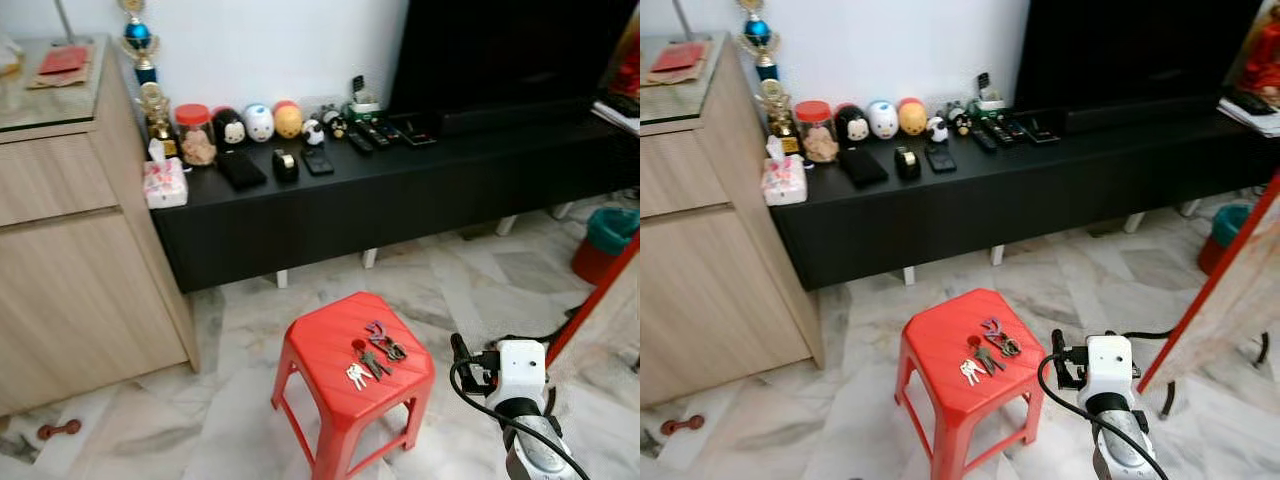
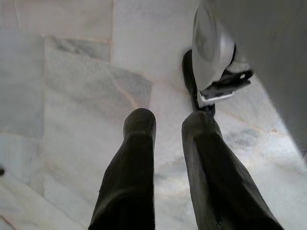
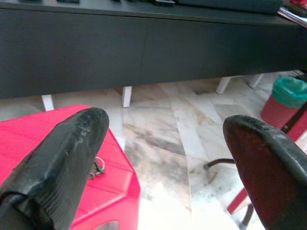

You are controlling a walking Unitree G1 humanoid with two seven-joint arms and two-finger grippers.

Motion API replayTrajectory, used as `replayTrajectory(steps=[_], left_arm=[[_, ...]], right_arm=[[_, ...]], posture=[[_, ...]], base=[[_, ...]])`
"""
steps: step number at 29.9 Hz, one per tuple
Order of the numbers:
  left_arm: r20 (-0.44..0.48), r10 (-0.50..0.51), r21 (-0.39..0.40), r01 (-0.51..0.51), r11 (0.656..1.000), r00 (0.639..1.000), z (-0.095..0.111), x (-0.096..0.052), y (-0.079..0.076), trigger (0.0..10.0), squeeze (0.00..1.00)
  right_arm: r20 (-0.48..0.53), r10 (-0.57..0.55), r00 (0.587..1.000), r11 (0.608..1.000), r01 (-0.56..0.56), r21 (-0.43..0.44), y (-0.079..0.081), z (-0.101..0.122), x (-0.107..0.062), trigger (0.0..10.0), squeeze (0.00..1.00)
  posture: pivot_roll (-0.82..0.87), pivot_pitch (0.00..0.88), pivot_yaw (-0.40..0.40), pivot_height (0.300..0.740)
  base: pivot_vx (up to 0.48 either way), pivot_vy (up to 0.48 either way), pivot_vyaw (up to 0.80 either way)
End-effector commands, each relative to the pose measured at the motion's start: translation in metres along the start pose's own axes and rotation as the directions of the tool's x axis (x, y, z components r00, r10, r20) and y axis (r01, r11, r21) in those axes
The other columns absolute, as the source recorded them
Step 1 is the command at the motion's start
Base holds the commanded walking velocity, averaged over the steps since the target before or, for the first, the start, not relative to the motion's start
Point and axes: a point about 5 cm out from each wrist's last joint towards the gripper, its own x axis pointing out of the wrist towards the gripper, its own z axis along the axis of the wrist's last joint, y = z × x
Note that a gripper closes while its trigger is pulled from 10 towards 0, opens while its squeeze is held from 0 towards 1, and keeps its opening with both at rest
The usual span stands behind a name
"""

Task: Hang keys on a hook

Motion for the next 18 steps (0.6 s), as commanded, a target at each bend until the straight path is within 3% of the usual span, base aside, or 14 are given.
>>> replayTrajectory(steps=[1,9,18], left_arm=[[0.000,0.003,-0.018,-0.003,1.000,1.000,-0.0002,-0.0001,0.0006,10.0,0.00],[0.000,0.000,-0.017,0.000,1.000,1.000,0.0000,0.0000,0.0005,10.0,0.00],[0.002,0.000,-0.018,0.000,1.000,1.000,0.0003,0.0000,0.0008,10.0,0.00]], right_arm=[[-0.009,0.002,1.000,1.000,-0.002,-0.001,0.0000,-0.0002,0.0006,10.0,0.00],[-0.006,0.003,1.000,1.000,-0.003,0.000,0.0011,0.0007,0.0013,10.0,0.00],[-0.004,0.024,1.000,0.999,-0.024,-0.020,0.0019,0.0014,0.0014,10.0,0.00]], posture=[[0.07,0.000,-0.072,0.671],[0.07,0.000,-0.071,0.671],[0.07,0.000,-0.070,0.671]], base=[[0.000,0.000,0.00],[0.000,0.000,0.00],[0.262,0.000,0.00]])
